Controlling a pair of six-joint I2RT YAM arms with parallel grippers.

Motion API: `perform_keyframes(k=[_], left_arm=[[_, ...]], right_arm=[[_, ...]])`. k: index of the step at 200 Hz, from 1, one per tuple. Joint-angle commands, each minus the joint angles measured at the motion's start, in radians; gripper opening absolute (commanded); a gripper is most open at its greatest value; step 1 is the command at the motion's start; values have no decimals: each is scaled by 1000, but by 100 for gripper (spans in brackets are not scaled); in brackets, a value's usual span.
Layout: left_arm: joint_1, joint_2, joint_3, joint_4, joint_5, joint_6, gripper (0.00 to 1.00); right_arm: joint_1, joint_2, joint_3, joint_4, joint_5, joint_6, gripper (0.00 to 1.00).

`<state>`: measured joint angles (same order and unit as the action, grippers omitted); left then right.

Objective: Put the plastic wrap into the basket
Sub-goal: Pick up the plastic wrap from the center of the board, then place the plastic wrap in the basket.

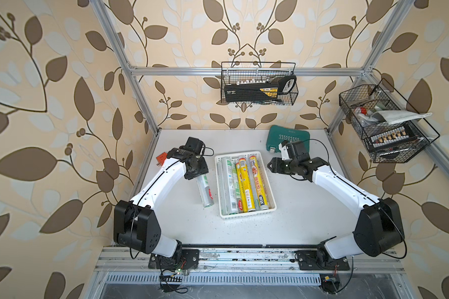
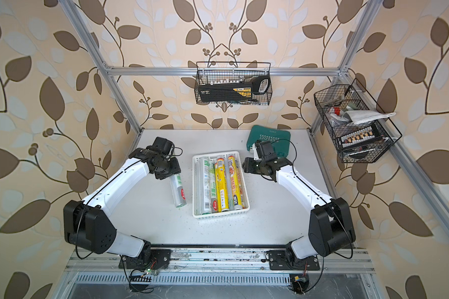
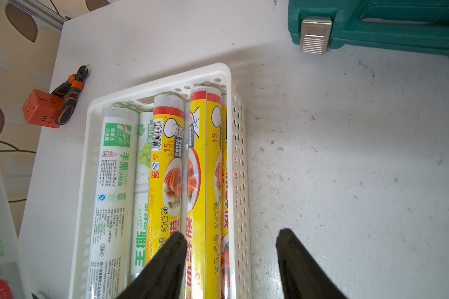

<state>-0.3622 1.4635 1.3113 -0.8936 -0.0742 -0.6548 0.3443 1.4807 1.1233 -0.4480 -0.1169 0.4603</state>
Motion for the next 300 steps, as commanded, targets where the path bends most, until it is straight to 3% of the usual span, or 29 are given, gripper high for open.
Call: perform_keyframes(k=[1,54,100,161,300], left_arm=[[-66,-34,82,-8,-7,-58,43],[-267,127,209,46,-49,-150,43],[-366,308,359,36,-49,-175,43],[-391,403,384,58,-32,-210,43],[-391,426,311,38,-34,-195,43]], right_arm=[[-3,4,-5,-4,-7,6,59],[-4,6,-5,-3,-4,5,59],[-11,5,-8,-3,-9,5,59],[-19,3,-12,-3,-15,4,59],[-25,9,-11,-4,-21,7,59]])
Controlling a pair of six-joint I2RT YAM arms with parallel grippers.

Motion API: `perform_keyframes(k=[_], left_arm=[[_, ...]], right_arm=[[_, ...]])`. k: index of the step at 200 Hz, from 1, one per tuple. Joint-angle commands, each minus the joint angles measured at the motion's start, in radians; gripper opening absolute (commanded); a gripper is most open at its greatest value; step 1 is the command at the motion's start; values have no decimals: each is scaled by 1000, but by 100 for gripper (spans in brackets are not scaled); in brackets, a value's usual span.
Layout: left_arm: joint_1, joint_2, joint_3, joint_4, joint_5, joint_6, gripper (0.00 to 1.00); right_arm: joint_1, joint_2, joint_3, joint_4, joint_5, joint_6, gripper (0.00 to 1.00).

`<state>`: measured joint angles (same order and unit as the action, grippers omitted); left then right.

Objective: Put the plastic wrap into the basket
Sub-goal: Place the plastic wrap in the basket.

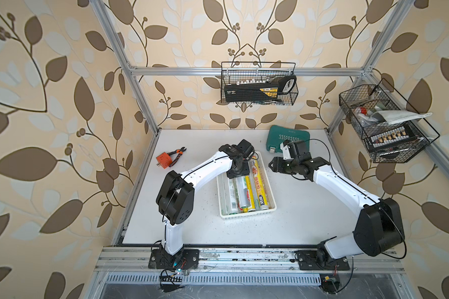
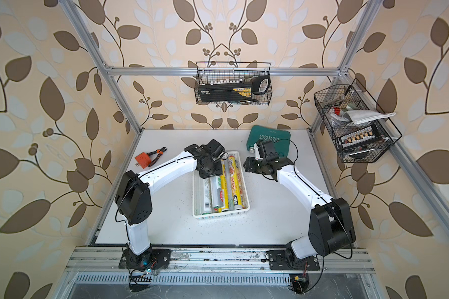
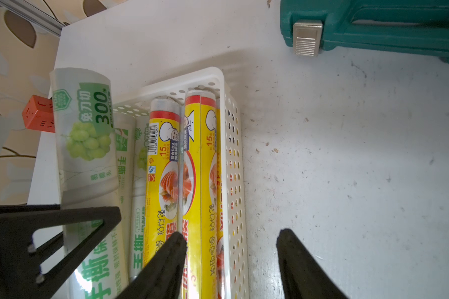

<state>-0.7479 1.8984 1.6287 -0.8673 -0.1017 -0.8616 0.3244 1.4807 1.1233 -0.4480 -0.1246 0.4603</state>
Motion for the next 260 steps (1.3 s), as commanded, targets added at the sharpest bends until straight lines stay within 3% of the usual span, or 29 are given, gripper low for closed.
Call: perform_keyframes(k=[1,35,121,200,260], left_arm=[[-5,-8,-8,11,-7,12,43],[-14,-5,-29,20,-8,10,45],[-28,2,2,-12,-41,8,62],[-28,-113,-4,-14,-150,69,70],[-27,-282,-88,57,-361,213,95]], right_arm=[[-4,9,-11,-3,-13,7,59],[-4,10,-13,-3,-12,6,59],[-6,19,-9,-2,-16,8,59],[-7,15,-8,-3,-10,7,59],[-5,-25,-22,-2,28,-25,61]])
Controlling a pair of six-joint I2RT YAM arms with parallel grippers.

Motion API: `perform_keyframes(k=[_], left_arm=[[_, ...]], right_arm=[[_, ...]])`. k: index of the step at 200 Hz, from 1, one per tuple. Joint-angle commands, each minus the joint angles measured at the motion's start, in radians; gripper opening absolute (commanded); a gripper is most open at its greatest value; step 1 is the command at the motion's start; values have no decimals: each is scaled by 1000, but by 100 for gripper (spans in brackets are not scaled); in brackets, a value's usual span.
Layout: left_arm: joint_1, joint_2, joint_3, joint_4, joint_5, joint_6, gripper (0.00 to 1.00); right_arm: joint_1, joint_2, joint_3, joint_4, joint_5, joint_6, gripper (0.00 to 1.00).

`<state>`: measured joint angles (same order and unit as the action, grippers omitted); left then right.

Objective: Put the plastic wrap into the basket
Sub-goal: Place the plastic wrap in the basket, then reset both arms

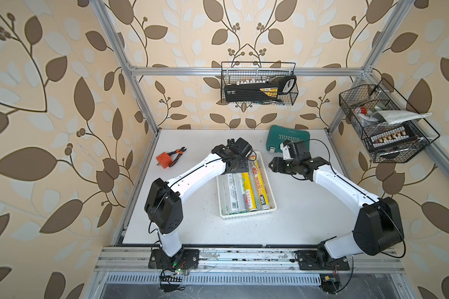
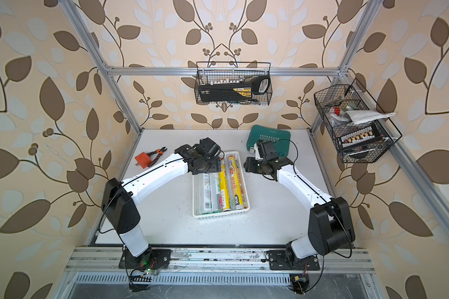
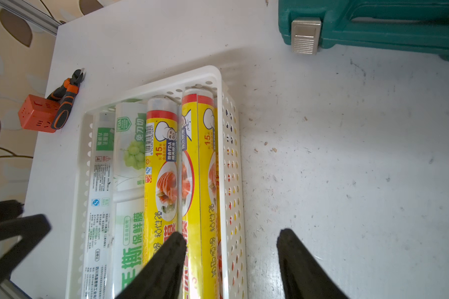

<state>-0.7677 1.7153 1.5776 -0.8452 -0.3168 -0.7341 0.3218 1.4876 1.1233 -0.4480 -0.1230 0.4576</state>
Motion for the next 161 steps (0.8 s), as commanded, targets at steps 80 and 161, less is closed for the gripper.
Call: perform_keyframes(k=[80,161], left_arm=[[121,-437,-405,341,-459,276,99],[505,-565,-873,849,-412,432,99]], right_arm=[[-28,-160,-129,87,215,-163,82],[-190,-188,-383,444,421,-311,99]])
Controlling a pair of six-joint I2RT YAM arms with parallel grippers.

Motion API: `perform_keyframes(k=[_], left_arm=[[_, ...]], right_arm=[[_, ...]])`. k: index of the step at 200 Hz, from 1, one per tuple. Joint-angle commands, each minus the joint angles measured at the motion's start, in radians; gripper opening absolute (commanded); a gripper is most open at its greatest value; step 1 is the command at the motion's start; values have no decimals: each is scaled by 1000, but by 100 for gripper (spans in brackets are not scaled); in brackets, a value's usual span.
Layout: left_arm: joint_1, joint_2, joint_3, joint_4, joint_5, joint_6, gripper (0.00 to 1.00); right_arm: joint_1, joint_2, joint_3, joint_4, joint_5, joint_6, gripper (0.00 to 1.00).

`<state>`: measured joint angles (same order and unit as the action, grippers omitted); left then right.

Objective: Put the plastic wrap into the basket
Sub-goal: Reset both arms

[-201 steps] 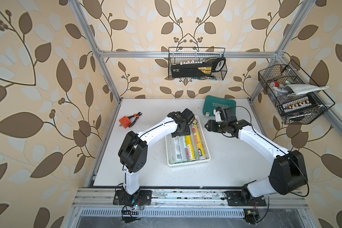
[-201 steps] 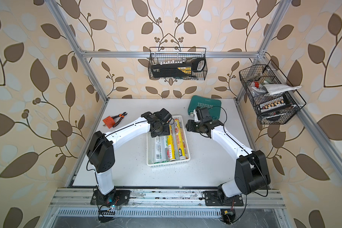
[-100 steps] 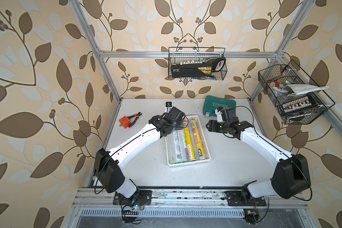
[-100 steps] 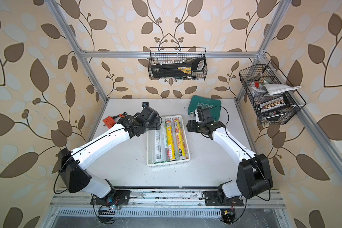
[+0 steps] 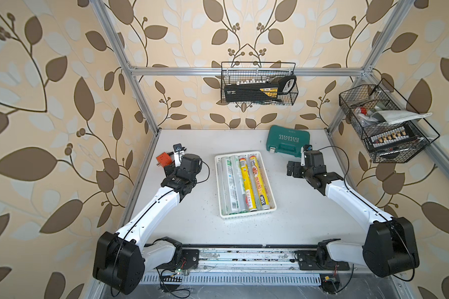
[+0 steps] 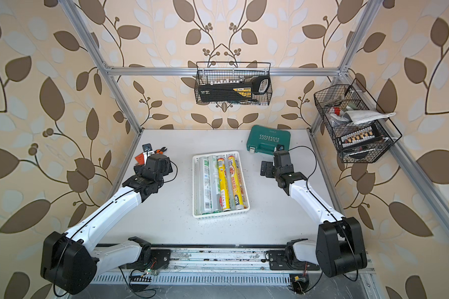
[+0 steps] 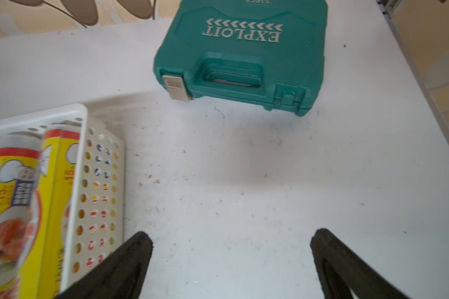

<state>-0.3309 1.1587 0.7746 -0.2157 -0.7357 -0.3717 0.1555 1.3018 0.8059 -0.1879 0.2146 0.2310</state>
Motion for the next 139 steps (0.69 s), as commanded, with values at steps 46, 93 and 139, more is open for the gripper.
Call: perform_keyframes(k=[46,93,139], left_arm=[[217,58,-270,493,97,117,99],[300,146,-387,778,217,180,99],[313,227,-425,949,326,251,99]], right_arm=[[-74,-6,-297,652,124,-206,99],[-144,-7,-327,714,-8,-180,99],[-148,75,-449,950,-91,-190,99]])
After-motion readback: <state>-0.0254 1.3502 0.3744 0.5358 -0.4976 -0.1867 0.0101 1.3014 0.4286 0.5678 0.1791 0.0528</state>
